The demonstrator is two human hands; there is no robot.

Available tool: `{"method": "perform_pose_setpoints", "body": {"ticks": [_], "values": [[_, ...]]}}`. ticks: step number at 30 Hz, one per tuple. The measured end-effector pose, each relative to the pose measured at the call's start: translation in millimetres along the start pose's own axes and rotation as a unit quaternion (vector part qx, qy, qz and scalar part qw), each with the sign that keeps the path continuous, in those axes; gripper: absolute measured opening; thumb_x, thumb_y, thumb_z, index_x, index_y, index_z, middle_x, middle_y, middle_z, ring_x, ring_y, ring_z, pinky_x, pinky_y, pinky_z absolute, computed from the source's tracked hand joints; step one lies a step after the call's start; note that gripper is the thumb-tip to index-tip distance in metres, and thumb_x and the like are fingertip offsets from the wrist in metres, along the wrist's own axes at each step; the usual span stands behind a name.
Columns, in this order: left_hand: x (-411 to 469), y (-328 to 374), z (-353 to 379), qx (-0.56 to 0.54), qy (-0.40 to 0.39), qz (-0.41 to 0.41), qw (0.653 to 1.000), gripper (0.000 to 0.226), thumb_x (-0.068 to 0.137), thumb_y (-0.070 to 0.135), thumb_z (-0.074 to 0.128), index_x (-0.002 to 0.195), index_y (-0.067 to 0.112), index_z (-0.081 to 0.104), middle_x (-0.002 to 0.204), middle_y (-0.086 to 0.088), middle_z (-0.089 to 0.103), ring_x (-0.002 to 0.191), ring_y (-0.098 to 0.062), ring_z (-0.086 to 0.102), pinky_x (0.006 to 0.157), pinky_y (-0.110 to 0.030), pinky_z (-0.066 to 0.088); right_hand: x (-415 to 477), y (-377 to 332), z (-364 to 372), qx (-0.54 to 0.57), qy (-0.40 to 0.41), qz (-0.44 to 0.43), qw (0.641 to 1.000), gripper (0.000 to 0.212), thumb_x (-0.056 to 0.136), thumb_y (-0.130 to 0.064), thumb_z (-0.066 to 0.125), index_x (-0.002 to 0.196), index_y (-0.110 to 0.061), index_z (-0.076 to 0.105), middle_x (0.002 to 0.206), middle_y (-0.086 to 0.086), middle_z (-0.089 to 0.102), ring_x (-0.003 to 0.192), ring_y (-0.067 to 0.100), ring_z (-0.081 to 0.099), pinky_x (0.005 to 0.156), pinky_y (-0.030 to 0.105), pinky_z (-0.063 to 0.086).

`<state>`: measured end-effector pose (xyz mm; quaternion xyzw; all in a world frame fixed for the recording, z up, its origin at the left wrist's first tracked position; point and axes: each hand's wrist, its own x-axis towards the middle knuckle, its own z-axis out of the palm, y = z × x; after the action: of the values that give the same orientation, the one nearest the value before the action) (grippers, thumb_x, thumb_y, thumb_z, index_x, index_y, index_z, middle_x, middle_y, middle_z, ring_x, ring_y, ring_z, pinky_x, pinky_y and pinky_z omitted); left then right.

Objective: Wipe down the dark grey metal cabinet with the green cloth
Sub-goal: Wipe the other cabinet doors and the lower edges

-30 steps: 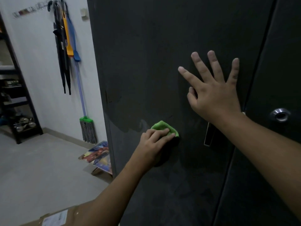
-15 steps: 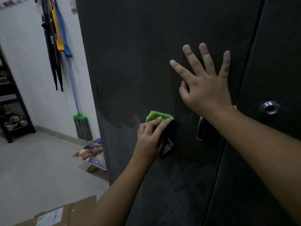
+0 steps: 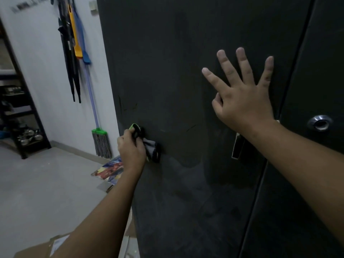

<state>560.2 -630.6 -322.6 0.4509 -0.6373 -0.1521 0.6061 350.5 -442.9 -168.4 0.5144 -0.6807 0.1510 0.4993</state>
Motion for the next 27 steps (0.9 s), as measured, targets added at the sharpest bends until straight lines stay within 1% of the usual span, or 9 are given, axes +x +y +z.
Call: {"method": "perform_pose_setpoints", "body": {"ticks": [2, 5, 7, 10, 14, 18, 22, 25, 27], "values": [[-6.7, 12.9, 0.3, -0.026, -0.001, 0.05, 0.998, 0.028, 0.092, 0.006, 0.059, 0.12, 0.007, 0.061, 0.104, -0.004, 0.046, 0.1, -0.029, 0.055, 0.085, -0.023, 0.037, -0.7, -0.4, 0.7, 0.0, -0.001, -0.001, 1.0, 0.064, 0.097, -0.037, 0.04, 0.158, -0.04, 0.022, 0.17, 0.001, 0.001, 0.155, 0.032, -0.005, 0.112, 0.074, -0.005], [-27.1, 35.5, 11.0, -0.044, -0.03, 0.159, 0.986, 0.036, 0.089, 0.009, 0.062, 0.126, 0.01, 0.063, 0.109, -0.001, 0.049, 0.102, -0.018, 0.049, 0.088, -0.021, 0.035, -0.9, -1.2, 0.7, -0.004, 0.002, -0.004, 1.0, 0.064, 0.094, -0.039, 0.032, 0.157, -0.039, 0.024, 0.17, 0.001, 0.004, 0.155, 0.033, -0.002, 0.112, 0.075, -0.003], [-36.4, 40.9, 18.0, -0.038, -0.037, 0.192, 0.98, 0.04, 0.091, 0.01, 0.063, 0.131, 0.014, 0.061, 0.111, -0.004, 0.052, 0.102, -0.014, 0.043, 0.088, -0.018, 0.031, -0.6, -0.9, 0.4, -0.003, 0.001, -0.004, 1.0, 0.065, 0.092, -0.04, 0.03, 0.157, -0.039, 0.024, 0.17, 0.001, 0.004, 0.155, 0.033, -0.002, 0.112, 0.075, -0.003], [-37.5, 32.3, 19.5, -0.029, -0.044, 0.204, 0.978, 0.042, 0.094, 0.014, 0.062, 0.135, 0.021, 0.059, 0.114, -0.007, 0.052, 0.103, -0.017, 0.044, 0.089, -0.02, 0.032, -0.8, -0.5, 0.5, -0.005, -0.002, -0.003, 1.0, 0.065, 0.092, -0.04, 0.03, 0.157, -0.039, 0.024, 0.17, 0.001, 0.003, 0.155, 0.033, -0.003, 0.112, 0.075, -0.002], [-34.1, 20.8, 18.3, -0.053, -0.032, 0.126, 0.99, 0.041, 0.095, 0.016, 0.061, 0.134, 0.029, 0.058, 0.112, 0.002, 0.044, 0.105, -0.017, 0.042, 0.085, -0.012, 0.03, 0.1, 0.1, 0.1, -0.008, -0.005, -0.005, 1.0, 0.066, 0.092, -0.041, 0.031, 0.157, -0.038, 0.023, 0.17, 0.002, 0.003, 0.155, 0.034, -0.003, 0.112, 0.076, -0.002], [-19.0, 13.6, 16.2, -0.076, 0.003, 0.052, 0.996, 0.037, 0.096, 0.015, 0.059, 0.131, 0.024, 0.06, 0.107, -0.001, 0.043, 0.101, -0.018, 0.046, 0.087, -0.024, 0.036, -0.4, -0.1, 0.3, -0.019, -0.005, -0.01, 1.0, 0.067, 0.092, -0.041, 0.032, 0.158, -0.037, 0.024, 0.17, 0.003, 0.004, 0.155, 0.035, -0.002, 0.111, 0.077, 0.0], [22.7, 4.5, 5.8, -0.094, 0.047, -0.031, 0.994, 0.032, 0.097, 0.021, 0.056, 0.129, 0.024, 0.058, 0.112, -0.008, 0.056, 0.096, -0.016, 0.054, 0.082, -0.011, 0.038, -0.3, 0.8, 0.6, -0.019, -0.004, -0.013, 1.0, 0.064, 0.096, -0.039, 0.037, 0.158, -0.037, 0.022, 0.17, 0.004, 0.001, 0.155, 0.035, -0.004, 0.111, 0.078, 0.0], [47.5, -5.7, -2.5, -0.109, 0.074, -0.101, 0.986, 0.033, 0.096, 0.026, 0.055, 0.128, 0.028, 0.06, 0.117, -0.006, 0.063, 0.104, -0.02, 0.059, 0.094, -0.03, 0.048, -0.5, 1.4, 0.8, -0.016, -0.004, -0.011, 1.0, 0.066, 0.097, -0.038, 0.045, 0.158, -0.037, 0.021, 0.17, 0.004, 0.0, 0.155, 0.035, -0.005, 0.111, 0.077, -0.001], [47.0, -8.8, -3.8, -0.1, 0.081, -0.114, 0.985, 0.033, 0.096, 0.026, 0.055, 0.129, 0.027, 0.061, 0.118, -0.005, 0.064, 0.106, -0.019, 0.059, 0.094, -0.03, 0.047, -0.3, 0.7, 0.3, -0.017, 0.001, -0.011, 1.0, 0.064, 0.096, -0.039, 0.038, 0.158, -0.037, 0.022, 0.17, 0.004, 0.002, 0.155, 0.036, -0.004, 0.111, 0.078, 0.0]]}}
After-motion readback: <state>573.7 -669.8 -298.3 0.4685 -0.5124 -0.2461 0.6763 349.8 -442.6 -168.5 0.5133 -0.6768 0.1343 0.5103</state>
